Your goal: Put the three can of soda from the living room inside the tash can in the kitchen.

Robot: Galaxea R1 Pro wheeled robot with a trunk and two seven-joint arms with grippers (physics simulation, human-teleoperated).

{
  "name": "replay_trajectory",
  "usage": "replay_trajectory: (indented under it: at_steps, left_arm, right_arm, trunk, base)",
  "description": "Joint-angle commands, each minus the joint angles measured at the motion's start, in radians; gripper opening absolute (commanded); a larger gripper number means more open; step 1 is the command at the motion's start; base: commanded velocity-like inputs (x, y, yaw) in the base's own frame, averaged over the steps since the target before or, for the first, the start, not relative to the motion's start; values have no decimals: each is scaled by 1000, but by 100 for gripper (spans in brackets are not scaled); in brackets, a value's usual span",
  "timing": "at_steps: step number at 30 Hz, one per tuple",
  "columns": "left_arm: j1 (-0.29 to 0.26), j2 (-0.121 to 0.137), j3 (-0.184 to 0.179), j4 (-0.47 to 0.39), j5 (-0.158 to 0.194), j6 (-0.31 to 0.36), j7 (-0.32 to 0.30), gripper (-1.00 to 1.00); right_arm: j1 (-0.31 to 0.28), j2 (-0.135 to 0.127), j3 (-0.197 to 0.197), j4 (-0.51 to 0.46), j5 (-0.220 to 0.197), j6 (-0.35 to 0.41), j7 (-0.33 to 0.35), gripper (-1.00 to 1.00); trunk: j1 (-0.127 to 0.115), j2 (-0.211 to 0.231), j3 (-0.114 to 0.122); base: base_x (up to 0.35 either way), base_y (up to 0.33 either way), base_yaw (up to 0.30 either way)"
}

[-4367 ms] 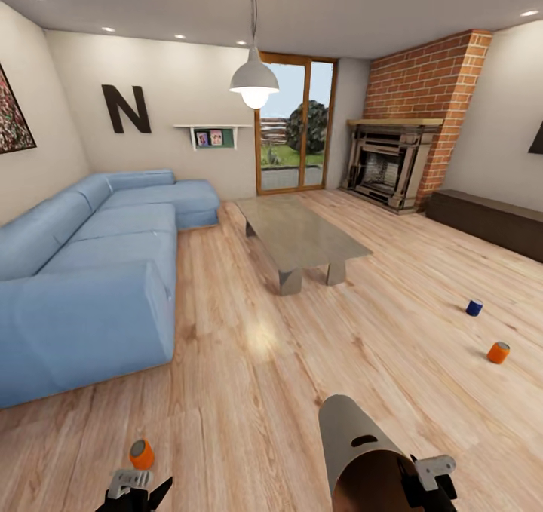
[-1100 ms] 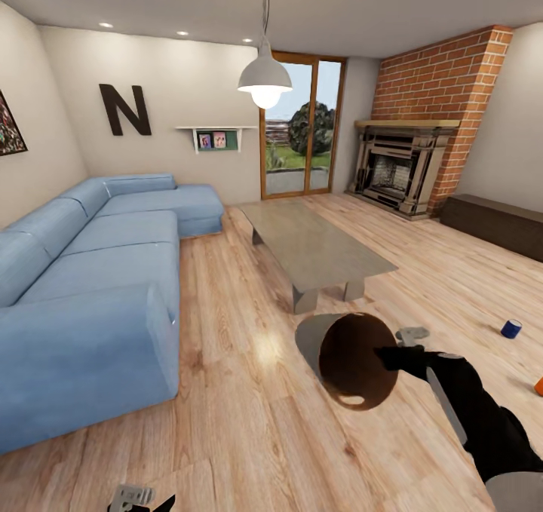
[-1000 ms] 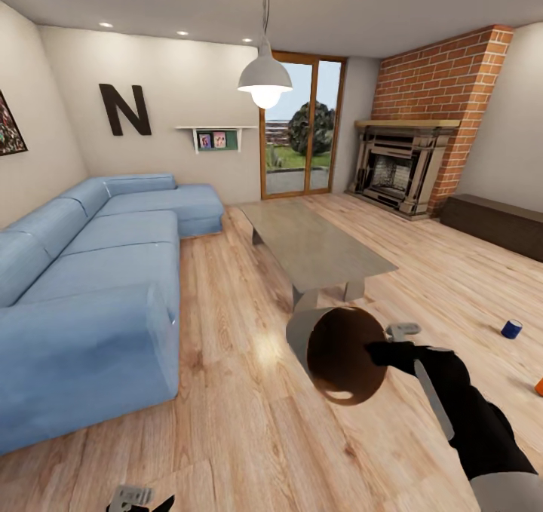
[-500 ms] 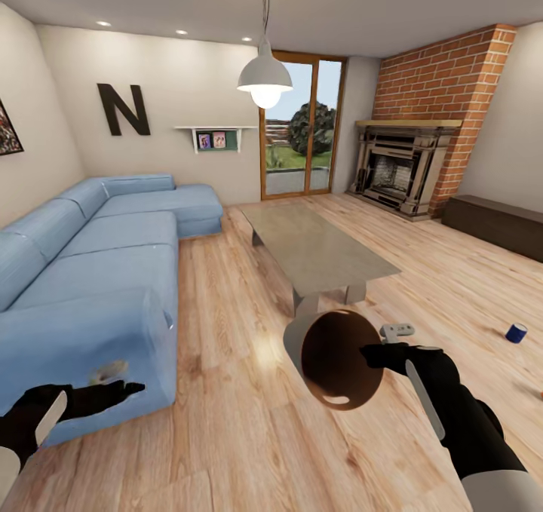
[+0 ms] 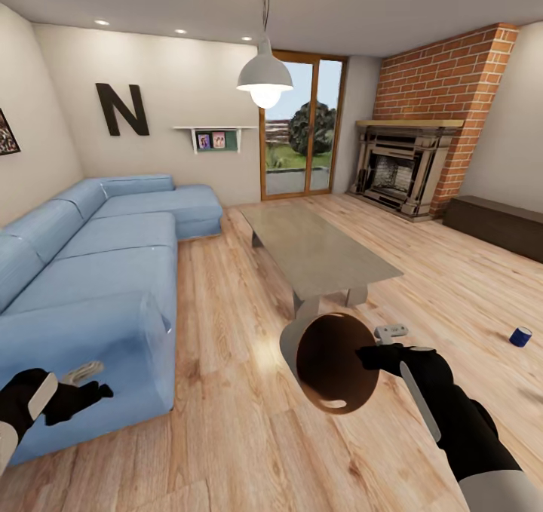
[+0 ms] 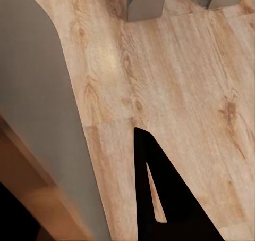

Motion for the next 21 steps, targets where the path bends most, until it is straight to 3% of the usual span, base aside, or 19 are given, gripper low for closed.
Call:
replay_trajectory:
  at_steps: [1, 21]
  left_arm:
    - [-1, -1, 0, -1, 1, 1, 10, 100]
    - [-3, -2, -6, -7, -5, 0, 32, 100]
  right_arm:
    - [0, 0, 0, 0, -15, 0, 8, -100]
    - [0, 0, -4, 0, -12, 0, 8, -100]
  trunk:
    - [0, 0, 0]
    - [0, 0, 0]
  base:
    - [2, 0, 0]
    - [-33, 72, 0]
